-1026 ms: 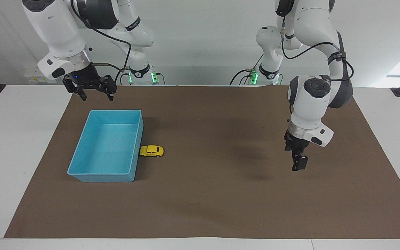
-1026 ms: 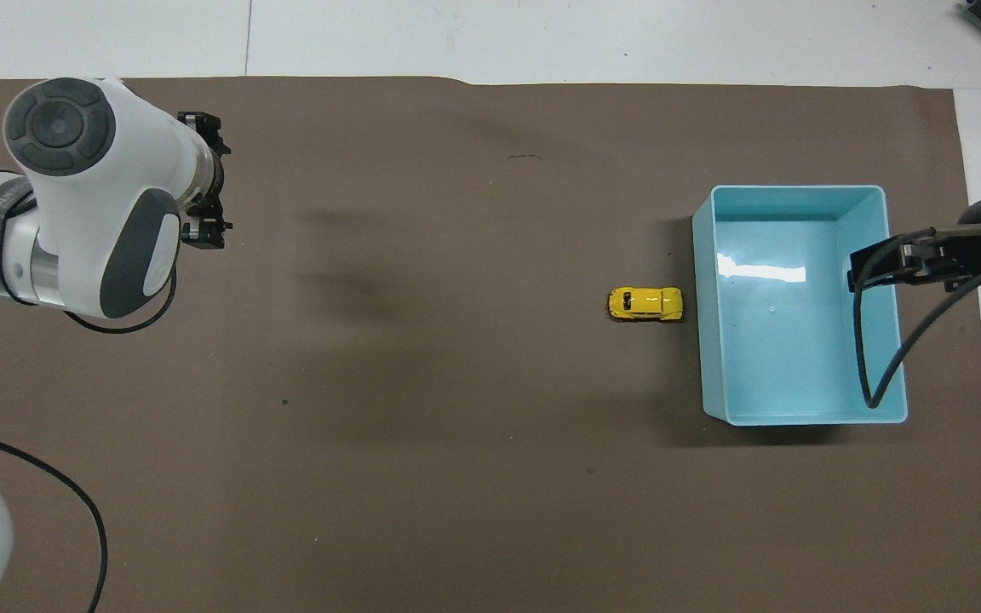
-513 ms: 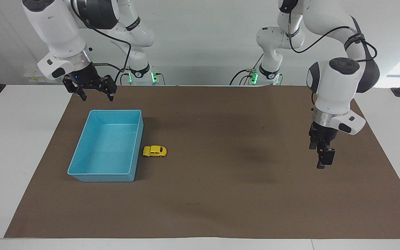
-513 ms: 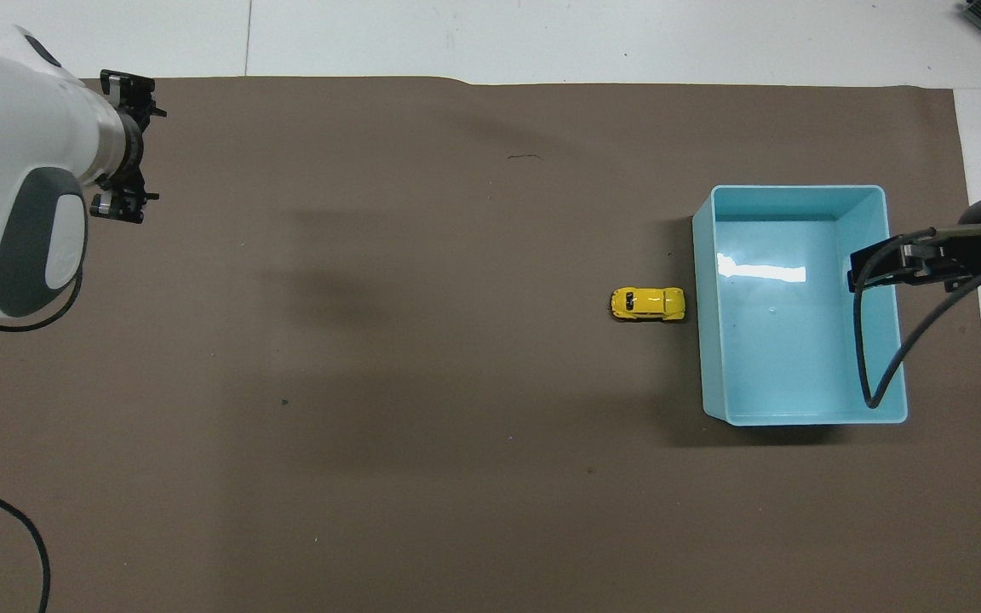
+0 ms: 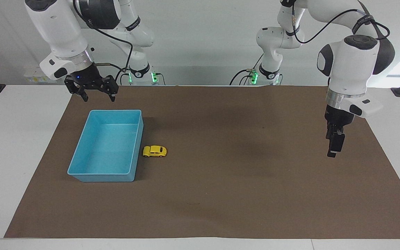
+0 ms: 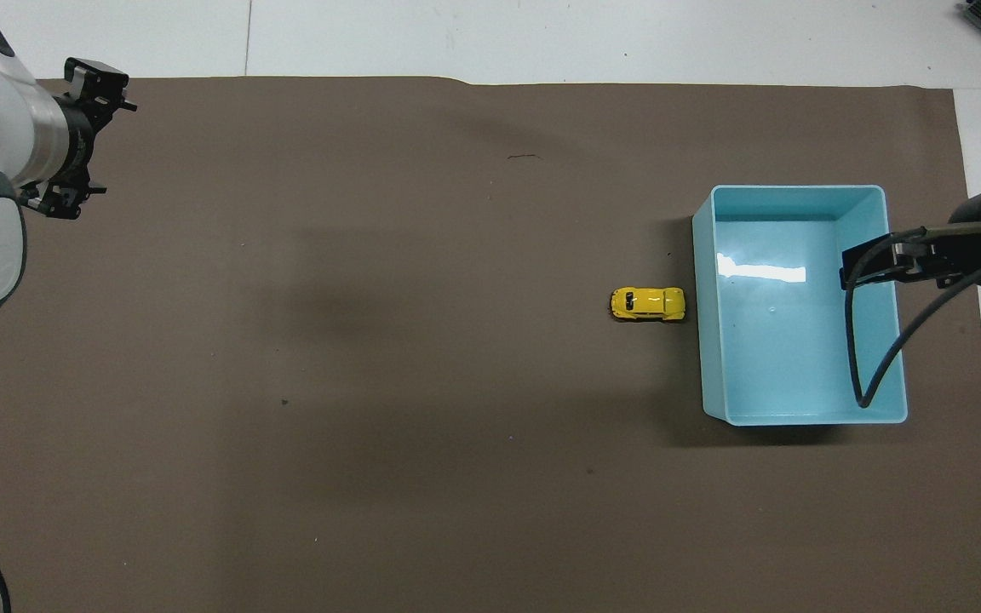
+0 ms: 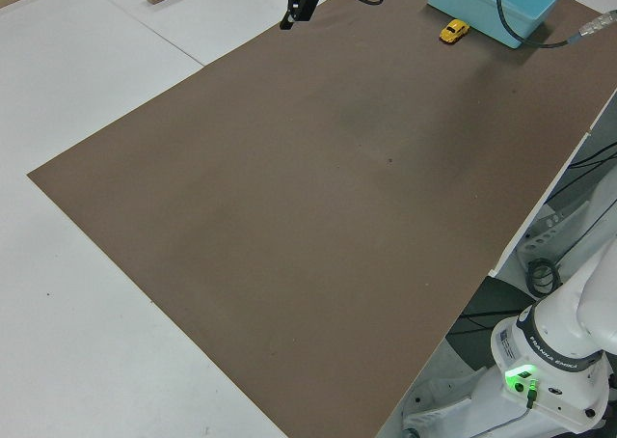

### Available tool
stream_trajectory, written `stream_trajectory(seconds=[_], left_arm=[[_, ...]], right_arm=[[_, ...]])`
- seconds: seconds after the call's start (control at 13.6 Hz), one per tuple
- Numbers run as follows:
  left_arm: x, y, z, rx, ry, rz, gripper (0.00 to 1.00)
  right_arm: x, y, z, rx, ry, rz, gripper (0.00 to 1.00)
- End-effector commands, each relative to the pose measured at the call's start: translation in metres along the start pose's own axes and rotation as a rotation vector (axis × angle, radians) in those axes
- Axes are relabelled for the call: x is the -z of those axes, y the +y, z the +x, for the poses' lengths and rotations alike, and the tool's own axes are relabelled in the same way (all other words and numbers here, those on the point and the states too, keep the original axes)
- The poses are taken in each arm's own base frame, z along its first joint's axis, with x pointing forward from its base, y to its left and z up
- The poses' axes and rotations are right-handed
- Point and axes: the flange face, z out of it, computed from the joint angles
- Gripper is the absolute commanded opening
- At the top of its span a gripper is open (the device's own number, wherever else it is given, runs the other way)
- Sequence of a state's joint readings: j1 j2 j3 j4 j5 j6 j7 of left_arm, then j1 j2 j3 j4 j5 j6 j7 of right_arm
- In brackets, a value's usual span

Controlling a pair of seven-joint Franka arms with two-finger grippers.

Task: Wind up and store yellow beetle car
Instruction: 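Reach the right gripper toward the car while the left gripper withdraws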

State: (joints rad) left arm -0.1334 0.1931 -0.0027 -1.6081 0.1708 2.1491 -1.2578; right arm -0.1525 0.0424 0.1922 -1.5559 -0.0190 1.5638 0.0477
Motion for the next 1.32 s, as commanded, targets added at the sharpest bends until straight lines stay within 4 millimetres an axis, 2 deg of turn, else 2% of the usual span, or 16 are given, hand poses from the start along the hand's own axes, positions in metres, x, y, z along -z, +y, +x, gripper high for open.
stream_trajectory(seconds=[0.0, 0.15, 0.44, 0.59, 0.88, 1.25], left_arm=[[0.005, -0.006, -0.002, -0.082, -0.016, 0.040, 1.00], [0.013, -0.008, -0.002, -0.145, -0.020, 0.047, 1.00], [0.014, -0.012, -0.003, -0.339, -0.039, 0.079, 1.00], [0.015, -0.014, 0.000, -0.421, -0.050, 0.092, 1.00], [0.020, -0.026, 0.004, -0.577, -0.092, 0.143, 1.00], [0.024, -0.032, -0.002, -0.897, -0.163, 0.159, 1.00]], right_arm=[[0.002, -0.001, 0.001, 0.031, 0.010, 0.012, 1.00], [0.000, 0.001, 0.001, 0.071, 0.007, 0.013, 1.00], [0.000, -0.003, -0.001, 0.056, 0.005, 0.011, 1.00], [-0.002, -0.019, -0.005, 0.034, -0.003, -0.002, 1.00], [-0.007, -0.038, -0.006, -0.128, -0.024, -0.013, 1.00], [-0.017, -0.071, -0.009, -0.420, -0.040, -0.027, 1.00]])
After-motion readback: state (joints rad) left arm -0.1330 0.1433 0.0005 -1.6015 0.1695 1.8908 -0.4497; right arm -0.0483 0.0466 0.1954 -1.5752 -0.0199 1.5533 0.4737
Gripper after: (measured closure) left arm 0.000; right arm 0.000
